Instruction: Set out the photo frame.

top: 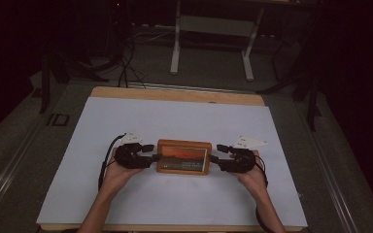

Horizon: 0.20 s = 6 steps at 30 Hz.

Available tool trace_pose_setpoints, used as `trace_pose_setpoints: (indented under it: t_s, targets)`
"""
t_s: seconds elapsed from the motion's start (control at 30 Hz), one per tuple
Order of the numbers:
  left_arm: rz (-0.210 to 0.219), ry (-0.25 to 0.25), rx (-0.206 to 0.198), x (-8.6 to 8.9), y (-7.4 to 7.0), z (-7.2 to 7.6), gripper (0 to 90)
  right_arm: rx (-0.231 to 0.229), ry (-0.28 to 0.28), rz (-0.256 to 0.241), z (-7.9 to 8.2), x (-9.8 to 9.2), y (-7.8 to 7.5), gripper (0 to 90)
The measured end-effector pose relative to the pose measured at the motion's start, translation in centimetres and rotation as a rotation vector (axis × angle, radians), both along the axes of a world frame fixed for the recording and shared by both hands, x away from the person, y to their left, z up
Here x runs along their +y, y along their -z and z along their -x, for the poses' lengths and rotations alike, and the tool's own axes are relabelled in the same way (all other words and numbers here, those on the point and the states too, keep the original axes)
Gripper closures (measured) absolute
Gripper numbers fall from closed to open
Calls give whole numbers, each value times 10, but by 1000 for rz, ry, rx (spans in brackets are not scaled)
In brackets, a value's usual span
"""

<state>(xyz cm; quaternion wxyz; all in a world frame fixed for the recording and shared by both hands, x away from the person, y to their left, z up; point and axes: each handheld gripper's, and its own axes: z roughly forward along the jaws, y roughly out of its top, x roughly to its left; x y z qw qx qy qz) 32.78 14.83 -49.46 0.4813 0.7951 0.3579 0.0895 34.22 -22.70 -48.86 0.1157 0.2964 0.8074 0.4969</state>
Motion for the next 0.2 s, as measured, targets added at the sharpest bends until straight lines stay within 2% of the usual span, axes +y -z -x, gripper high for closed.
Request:
trace_pose_setpoints:
  t_s: [0.2]
  targets:
    - [-20, 5, -4, 2, -2, 3, 450, -14, -2, -14, 2, -14, -5, 405]
